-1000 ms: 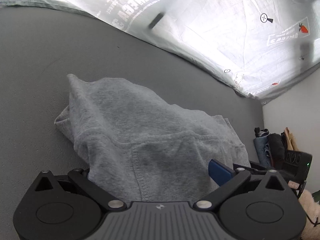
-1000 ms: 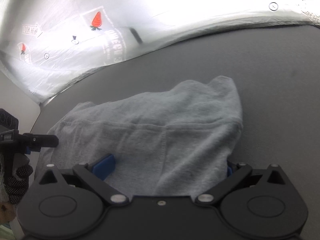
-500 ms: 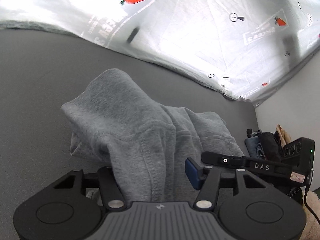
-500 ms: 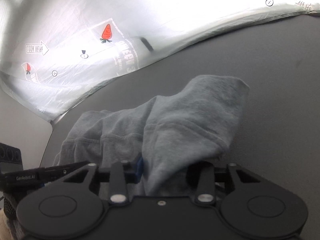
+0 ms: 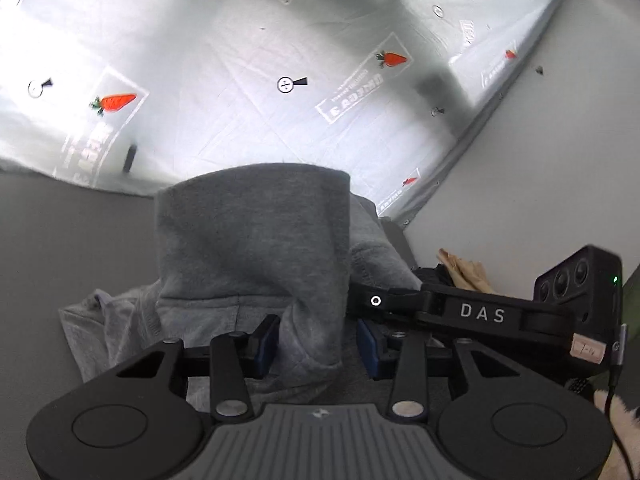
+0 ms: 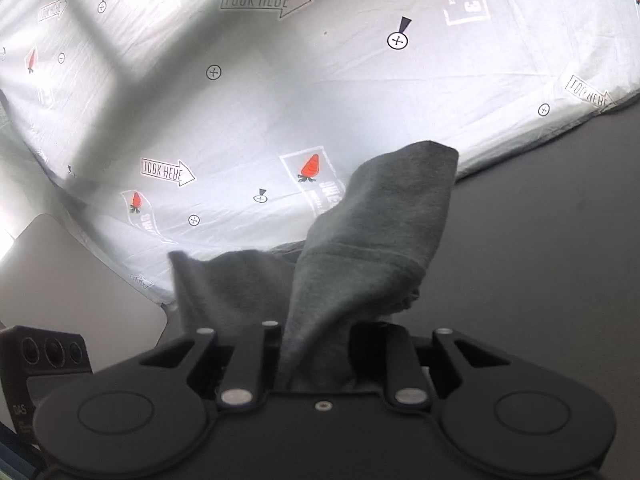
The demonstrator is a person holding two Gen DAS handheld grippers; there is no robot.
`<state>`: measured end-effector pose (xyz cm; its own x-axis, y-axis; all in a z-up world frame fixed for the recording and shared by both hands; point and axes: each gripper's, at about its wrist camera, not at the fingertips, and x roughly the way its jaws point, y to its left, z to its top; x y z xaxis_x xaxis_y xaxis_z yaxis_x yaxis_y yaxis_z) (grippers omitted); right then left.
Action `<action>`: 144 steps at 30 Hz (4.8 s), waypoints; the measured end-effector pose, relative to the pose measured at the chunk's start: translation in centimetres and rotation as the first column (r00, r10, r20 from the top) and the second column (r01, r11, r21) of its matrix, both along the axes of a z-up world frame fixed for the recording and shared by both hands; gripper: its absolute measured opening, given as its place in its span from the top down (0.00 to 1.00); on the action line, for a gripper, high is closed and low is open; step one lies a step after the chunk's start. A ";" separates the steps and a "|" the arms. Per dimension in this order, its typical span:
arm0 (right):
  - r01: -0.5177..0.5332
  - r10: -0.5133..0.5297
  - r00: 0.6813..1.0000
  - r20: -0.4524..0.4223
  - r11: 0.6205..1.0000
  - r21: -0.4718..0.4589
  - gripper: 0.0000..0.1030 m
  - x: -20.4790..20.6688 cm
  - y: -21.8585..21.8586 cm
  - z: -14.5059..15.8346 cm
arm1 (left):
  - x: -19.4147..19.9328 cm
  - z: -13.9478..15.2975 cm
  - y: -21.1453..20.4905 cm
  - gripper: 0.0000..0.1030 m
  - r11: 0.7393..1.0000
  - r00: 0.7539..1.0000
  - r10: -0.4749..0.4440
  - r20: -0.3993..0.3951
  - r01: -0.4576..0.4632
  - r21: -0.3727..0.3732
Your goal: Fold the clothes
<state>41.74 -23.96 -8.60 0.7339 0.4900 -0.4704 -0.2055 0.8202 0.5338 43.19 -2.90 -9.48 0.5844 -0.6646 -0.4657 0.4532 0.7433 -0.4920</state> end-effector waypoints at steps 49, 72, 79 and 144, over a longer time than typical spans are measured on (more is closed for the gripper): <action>0.337 -0.352 0.931 -0.092 0.929 -0.151 0.79 1.5 -6.0 -4.2 | 3.9 -5.4 3.4 0.75 0.985 0.988 0.150 -0.047 -0.145 0.090; 0.554 -0.546 0.771 0.327 0.829 0.078 0.78 -13.8 -40.2 10.3 | -4.8 12.2 -29.7 0.75 0.998 0.947 0.038 0.319 -0.022 -0.054; 0.537 -0.476 0.804 0.357 0.839 -0.089 0.78 -12.2 -54.5 11.8 | -4.4 10.9 -43.8 0.75 0.995 0.977 0.058 0.204 -0.041 -0.087; 0.543 -0.018 0.813 0.581 0.380 -0.748 0.00 -2.4 -46.3 7.2 | 0.9 10.2 -48.1 0.00 0.877 0.820 0.408 0.401 -0.475 0.077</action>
<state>39.31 -70.22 -1.37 0.9608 -0.2621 -0.0904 0.1679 0.8094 -0.5628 44.05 -51.00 0.70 0.9437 -0.2257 -0.2418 0.1763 0.9618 -0.2096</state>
